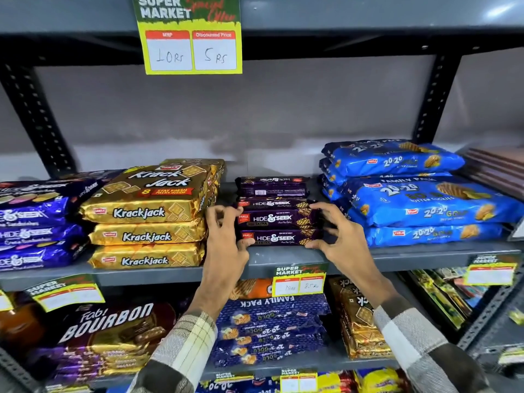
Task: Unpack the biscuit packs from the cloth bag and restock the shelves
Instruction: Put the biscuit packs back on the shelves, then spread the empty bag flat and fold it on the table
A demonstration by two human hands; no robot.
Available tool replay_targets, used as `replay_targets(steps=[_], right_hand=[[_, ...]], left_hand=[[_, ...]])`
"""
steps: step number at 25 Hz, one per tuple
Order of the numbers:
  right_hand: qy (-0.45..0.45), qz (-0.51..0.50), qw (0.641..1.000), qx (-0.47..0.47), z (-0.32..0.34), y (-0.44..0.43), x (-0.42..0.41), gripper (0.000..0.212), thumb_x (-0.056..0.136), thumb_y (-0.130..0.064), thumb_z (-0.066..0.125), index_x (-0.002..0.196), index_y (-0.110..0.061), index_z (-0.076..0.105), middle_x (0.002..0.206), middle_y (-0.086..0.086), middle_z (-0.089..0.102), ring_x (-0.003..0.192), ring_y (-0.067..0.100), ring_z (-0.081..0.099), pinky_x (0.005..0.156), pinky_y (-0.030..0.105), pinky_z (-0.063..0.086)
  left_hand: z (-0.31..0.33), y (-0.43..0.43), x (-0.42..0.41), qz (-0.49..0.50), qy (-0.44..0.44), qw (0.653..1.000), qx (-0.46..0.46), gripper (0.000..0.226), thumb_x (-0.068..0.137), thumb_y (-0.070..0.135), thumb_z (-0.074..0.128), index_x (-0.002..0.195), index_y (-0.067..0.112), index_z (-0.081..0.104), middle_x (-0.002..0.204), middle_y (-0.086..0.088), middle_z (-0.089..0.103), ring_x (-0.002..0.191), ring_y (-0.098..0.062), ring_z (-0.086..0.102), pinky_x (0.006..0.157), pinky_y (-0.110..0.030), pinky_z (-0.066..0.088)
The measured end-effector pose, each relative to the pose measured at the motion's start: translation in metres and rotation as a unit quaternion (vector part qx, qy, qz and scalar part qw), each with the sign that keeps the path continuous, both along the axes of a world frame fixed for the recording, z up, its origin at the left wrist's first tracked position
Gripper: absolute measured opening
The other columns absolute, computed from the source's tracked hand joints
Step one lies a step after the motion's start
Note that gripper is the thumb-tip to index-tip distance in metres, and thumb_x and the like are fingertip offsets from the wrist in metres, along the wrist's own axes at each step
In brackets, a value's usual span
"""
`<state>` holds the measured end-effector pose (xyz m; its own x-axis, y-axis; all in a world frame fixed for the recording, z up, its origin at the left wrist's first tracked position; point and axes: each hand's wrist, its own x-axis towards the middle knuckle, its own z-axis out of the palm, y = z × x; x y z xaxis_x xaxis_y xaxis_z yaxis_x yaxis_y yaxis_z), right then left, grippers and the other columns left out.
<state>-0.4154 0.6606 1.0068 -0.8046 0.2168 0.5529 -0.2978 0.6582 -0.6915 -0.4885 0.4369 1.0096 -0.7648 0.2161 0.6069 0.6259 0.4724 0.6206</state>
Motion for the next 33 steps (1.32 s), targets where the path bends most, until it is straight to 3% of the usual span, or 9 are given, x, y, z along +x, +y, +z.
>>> replay_targets(steps=[3, 5, 7, 12, 23, 25, 28, 31, 33], right_hand=[[0.024, -0.008, 0.999, -0.021, 0.0, -0.003, 0.001, 0.049, 0.081, -0.016, 0.078, 0.124, -0.027, 0.058, 0.114, -0.033, 0.056, 0.11, -0.028, 0.045, 0.091, 0.002, 0.041], [0.041, -0.017, 0.998, -0.038, 0.001, -0.004, 0.0, 0.042, 0.082, -0.018, 0.077, 0.119, -0.029, 0.06, 0.115, -0.021, 0.065, 0.114, -0.014, 0.054, 0.095, 0.012, 0.047], [0.054, -0.023, 0.997, -0.048, 0.001, -0.004, 0.001, 0.041, 0.081, -0.018, 0.078, 0.116, -0.028, 0.062, 0.116, -0.013, 0.068, 0.115, -0.004, 0.059, 0.097, 0.018, 0.049], [0.083, -0.03, 0.993, -0.077, 0.001, -0.008, 0.003, 0.038, 0.075, -0.015, 0.082, 0.109, -0.023, 0.067, 0.108, -0.014, 0.07, 0.107, -0.005, 0.063, 0.095, 0.012, 0.047], [0.104, -0.064, 0.99, -0.074, 0.0, -0.008, 0.003, 0.038, 0.072, -0.02, 0.084, 0.107, -0.025, 0.07, 0.1, -0.016, 0.071, 0.097, -0.003, 0.064, 0.089, 0.014, 0.049], [0.1, -0.074, 0.991, -0.044, -0.004, -0.005, 0.002, 0.043, 0.075, -0.025, 0.083, 0.115, -0.03, 0.068, 0.108, -0.012, 0.071, 0.102, 0.003, 0.063, 0.093, 0.021, 0.051], [0.123, -0.117, 0.984, 0.047, -0.014, -0.006, 0.001, 0.053, 0.079, -0.029, 0.079, 0.129, -0.031, 0.061, 0.144, -0.005, 0.052, 0.126, 0.017, 0.048, 0.107, 0.036, 0.042], [0.151, -0.151, 0.964, 0.156, -0.012, -0.02, -0.001, 0.06, 0.086, -0.039, 0.071, 0.141, -0.029, 0.05, 0.158, -0.001, 0.031, 0.142, 0.021, 0.031, 0.113, 0.034, 0.024], [0.147, -0.158, 0.956, 0.201, -0.007, -0.034, -0.001, 0.065, 0.089, -0.047, 0.062, 0.147, -0.029, 0.041, 0.162, 0.002, 0.022, 0.149, 0.019, 0.019, 0.112, 0.029, 0.018]], left_hand=[[0.002, -0.001, -0.004, -0.02, -0.019, 0.999, 0.023, 0.059, 0.076, -0.018, 0.07, 0.121, 0.015, 0.051, 0.128, -0.004, 0.028, 0.104, 0.005, 0.042, 0.084, 0.008, 0.035], [0.0, -0.003, -0.007, -0.024, -0.003, 0.999, 0.022, 0.053, 0.082, -0.007, 0.07, 0.122, 0.021, 0.05, 0.126, 0.001, 0.028, 0.104, -0.007, 0.048, 0.095, -0.013, 0.048], [-0.001, -0.003, -0.01, -0.029, 0.006, 0.999, 0.023, 0.047, 0.087, -0.003, 0.066, 0.12, 0.024, 0.049, 0.125, 0.003, 0.03, 0.103, -0.014, 0.052, 0.096, -0.029, 0.053], [-0.003, 0.002, -0.007, -0.017, 0.009, 0.998, 0.057, 0.048, 0.085, -0.01, 0.062, 0.116, 0.024, 0.051, 0.117, 0.003, 0.034, 0.097, -0.01, 0.05, 0.092, -0.035, 0.053], [-0.007, 0.001, -0.007, -0.019, 0.027, 0.998, 0.058, 0.042, 0.088, 0.008, 0.067, 0.124, 0.024, 0.053, 0.118, 0.002, 0.038, 0.105, -0.019, 0.057, 0.095, -0.04, 0.054], [-0.005, 0.001, -0.003, -0.016, 0.022, 0.999, 0.044, 0.043, 0.09, 0.01, 0.065, 0.128, 0.026, 0.05, 0.124, 0.002, 0.037, 0.109, -0.017, 0.057, 0.099, -0.038, 0.053], [-0.006, 0.003, 0.007, 0.053, 0.033, 0.997, -0.051, 0.05, 0.095, 0.018, 0.06, 0.142, 0.021, 0.042, 0.139, -0.006, 0.033, 0.12, -0.016, 0.05, 0.106, -0.036, 0.048], [-0.002, 0.006, 0.024, 0.127, 0.094, 0.975, -0.159, 0.054, 0.099, 0.03, 0.049, 0.149, 0.016, 0.032, 0.145, -0.015, 0.036, 0.127, -0.025, 0.047, 0.101, -0.04, 0.052], [0.006, 0.003, 0.034, 0.162, 0.17, 0.955, -0.182, 0.053, 0.102, 0.037, 0.043, 0.147, 0.012, 0.037, 0.145, -0.016, 0.043, 0.133, -0.028, 0.045, 0.101, -0.042, 0.051]])
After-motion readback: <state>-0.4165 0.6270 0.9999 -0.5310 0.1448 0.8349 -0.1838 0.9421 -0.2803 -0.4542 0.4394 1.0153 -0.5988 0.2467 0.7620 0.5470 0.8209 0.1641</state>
